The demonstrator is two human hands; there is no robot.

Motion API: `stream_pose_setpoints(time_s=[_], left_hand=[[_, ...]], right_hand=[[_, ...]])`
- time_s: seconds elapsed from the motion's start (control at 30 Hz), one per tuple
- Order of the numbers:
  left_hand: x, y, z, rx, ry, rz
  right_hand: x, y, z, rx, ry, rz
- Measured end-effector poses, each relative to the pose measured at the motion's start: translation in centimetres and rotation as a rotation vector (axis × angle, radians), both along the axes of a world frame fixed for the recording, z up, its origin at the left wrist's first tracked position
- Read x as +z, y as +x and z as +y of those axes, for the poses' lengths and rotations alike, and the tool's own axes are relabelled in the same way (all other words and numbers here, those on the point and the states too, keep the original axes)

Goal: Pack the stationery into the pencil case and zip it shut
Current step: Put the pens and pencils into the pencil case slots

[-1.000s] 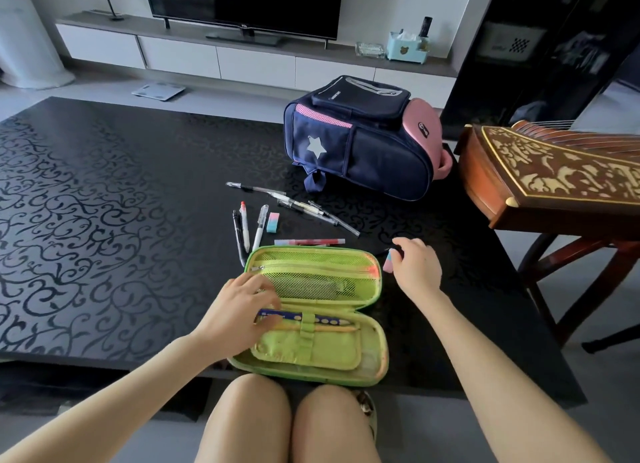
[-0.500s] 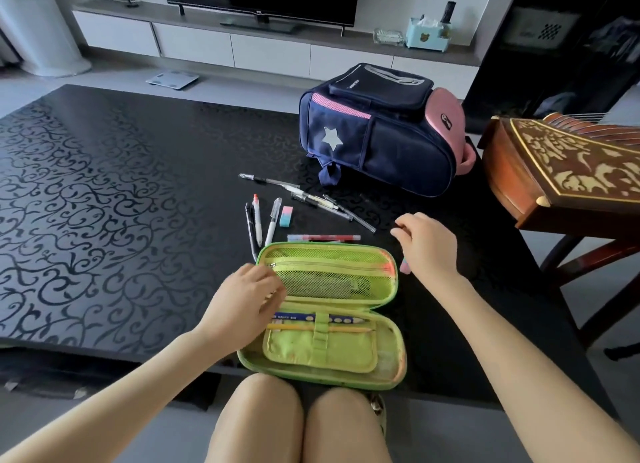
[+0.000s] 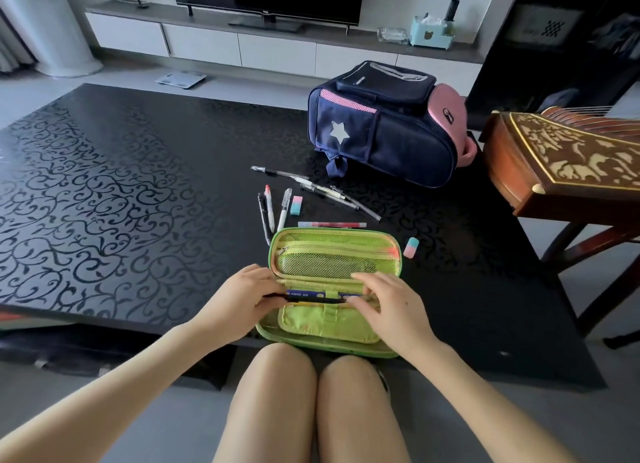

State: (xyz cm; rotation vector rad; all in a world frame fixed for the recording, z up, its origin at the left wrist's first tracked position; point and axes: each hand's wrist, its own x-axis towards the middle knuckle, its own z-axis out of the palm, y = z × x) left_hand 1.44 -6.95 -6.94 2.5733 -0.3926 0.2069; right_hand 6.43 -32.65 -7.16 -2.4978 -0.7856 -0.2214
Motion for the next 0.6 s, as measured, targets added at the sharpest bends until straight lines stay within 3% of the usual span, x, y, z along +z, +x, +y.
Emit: stream_pose_setpoints(time_s=[0.1,0.23,0.6], left_hand=[[-0.7,-0.7,1.9,0.057,0.04,0.017],[-1.1,-0.5,2.6,0.066,0.132,-0.017],[-1.4,1.3,-2.1,-0.106,0.209,-0.053]], right_hand=[[-1.2,-0.2,-1.6,-0.099,-0.019,0.015],[-1.9,-0.7,-2.1,-0.079,-0.068,-0.025],[-2.5,-0.5,-2.0,-0.05,-0.104,-0.07]])
